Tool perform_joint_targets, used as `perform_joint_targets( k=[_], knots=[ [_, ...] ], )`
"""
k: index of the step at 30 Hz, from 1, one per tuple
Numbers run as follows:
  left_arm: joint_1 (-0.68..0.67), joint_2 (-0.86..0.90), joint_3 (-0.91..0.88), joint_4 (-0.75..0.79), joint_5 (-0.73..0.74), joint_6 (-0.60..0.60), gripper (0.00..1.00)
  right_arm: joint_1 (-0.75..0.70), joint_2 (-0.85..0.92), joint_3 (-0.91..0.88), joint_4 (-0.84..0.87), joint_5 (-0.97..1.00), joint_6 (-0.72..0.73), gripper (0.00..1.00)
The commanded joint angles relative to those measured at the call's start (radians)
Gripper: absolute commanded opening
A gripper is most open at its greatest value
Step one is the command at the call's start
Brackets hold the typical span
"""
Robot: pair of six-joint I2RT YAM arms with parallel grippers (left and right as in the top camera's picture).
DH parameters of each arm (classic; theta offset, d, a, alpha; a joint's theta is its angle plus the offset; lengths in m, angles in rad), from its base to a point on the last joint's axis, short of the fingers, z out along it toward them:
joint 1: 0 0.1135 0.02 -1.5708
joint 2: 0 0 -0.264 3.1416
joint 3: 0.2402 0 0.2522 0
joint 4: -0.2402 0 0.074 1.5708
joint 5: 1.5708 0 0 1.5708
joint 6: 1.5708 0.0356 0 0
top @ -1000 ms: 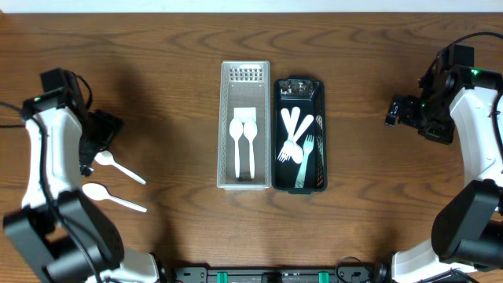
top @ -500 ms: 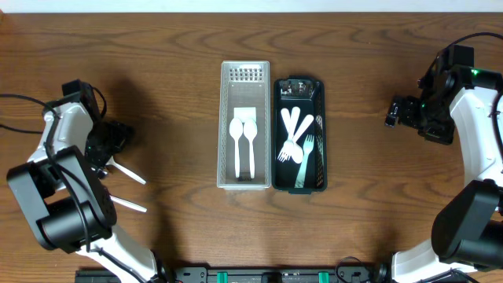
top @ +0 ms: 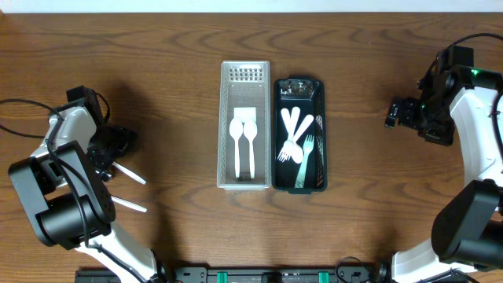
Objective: Pack container
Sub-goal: 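Return the left gripper to the remaining spoons and grasp one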
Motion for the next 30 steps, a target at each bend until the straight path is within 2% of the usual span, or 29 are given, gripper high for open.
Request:
perform_joint_targets(
  k=[1, 8, 17, 23, 30],
  knots=[
    [0.005, 0.019, -0.025, 0.004, -0.015, 0.011, 0.95, 0.008, 0.001, -0.002, -0.001, -0.003, -0.019, 0.99],
    [0.005, 0.019, -0.04, 0.03, -0.015, 0.031, 0.95, 0.008, 0.001, -0.002, -0.01, -0.003, -0.019, 0.99],
    [0.005, 0.019, -0.156, 0.145, -0.01, 0.043, 0.95, 0.008, 0.001, -0.002, -0.016, -0.003, -0.019, 0.99],
    [0.005, 0.019, -0.167, 0.148, -0.01, 0.043, 0.94, 0.008, 0.001, -0.002, -0.019, -0.003, -0.019, 0.99],
    [0.005, 0.019, -0.167, 0.144, -0.008, 0.043, 0.61, 0.008, 0.001, -0.002, -0.027, -0.003, -0.019, 0.99]
  ],
)
